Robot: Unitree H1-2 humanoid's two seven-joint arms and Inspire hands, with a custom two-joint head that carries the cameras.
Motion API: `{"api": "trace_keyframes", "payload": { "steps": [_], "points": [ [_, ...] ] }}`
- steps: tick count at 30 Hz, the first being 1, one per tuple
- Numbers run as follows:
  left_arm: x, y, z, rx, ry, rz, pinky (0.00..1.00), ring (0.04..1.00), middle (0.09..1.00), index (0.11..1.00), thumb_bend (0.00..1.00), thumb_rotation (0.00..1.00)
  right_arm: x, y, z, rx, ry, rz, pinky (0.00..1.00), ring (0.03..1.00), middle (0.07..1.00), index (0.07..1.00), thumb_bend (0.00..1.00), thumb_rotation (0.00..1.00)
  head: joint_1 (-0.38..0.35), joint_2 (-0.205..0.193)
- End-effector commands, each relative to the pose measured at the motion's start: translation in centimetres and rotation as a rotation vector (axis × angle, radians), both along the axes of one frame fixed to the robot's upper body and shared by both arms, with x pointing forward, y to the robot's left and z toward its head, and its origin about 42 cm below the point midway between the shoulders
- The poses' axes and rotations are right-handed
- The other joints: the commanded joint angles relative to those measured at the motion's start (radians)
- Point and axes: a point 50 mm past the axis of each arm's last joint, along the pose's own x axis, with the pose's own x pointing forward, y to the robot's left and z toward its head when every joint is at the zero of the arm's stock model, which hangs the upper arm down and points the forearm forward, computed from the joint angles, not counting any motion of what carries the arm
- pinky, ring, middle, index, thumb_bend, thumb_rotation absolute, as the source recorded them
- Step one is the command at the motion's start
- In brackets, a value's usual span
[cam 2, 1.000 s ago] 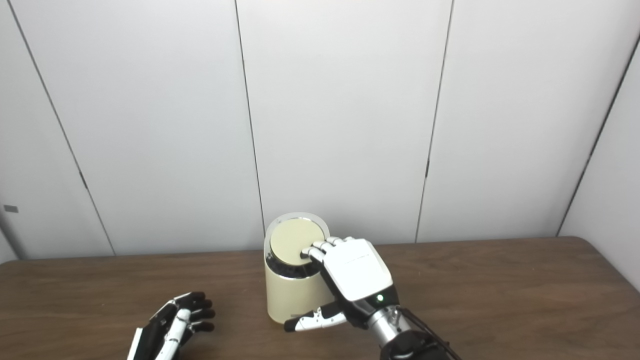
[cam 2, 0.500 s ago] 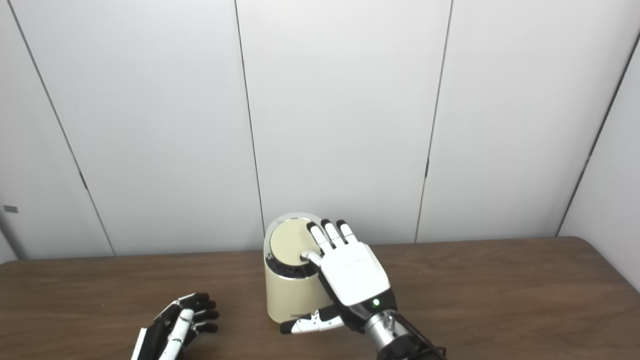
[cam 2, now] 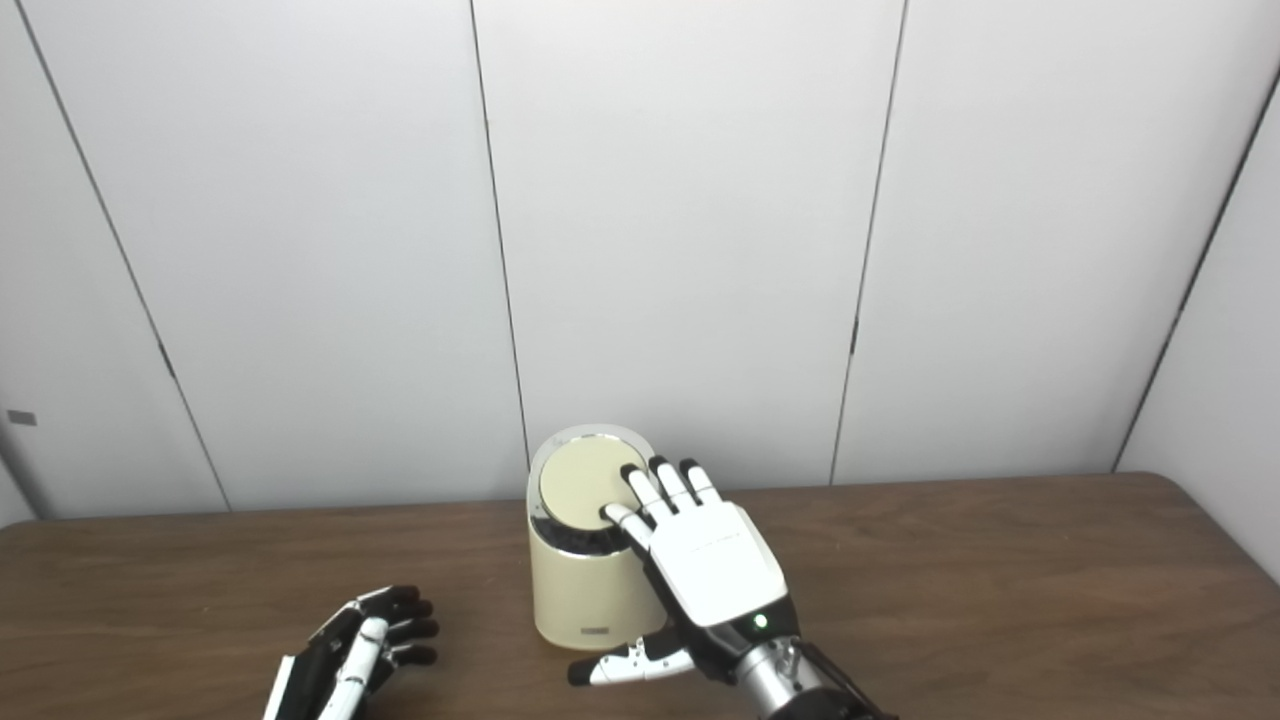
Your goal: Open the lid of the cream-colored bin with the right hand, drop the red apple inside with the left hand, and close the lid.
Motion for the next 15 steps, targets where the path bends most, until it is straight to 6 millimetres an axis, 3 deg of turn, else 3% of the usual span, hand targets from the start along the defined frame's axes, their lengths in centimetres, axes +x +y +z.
{"api": "trace_keyframes", "payload": {
  "steps": [1, 15],
  "points": [
    [0.68, -0.33, 1.17, 0.014, -0.049, -0.029, 0.55, 0.614, 0.629, 0.616, 0.44, 0.51, 0.51, 0.19, 1.19, 0.041, -0.052, 0.011, 1.0, 1.0, 0.983, 0.978, 0.84, 0.85, -0.003, -0.002],
    [0.89, -0.18, 0.63, 0.014, -0.03, -0.059, 0.54, 0.606, 0.626, 0.615, 0.43, 0.51, 0.34, 0.16, 0.72, 0.078, -0.035, 0.013, 1.0, 1.0, 1.0, 1.0, 0.81, 0.84, -0.005, -0.01]
  ]
}}
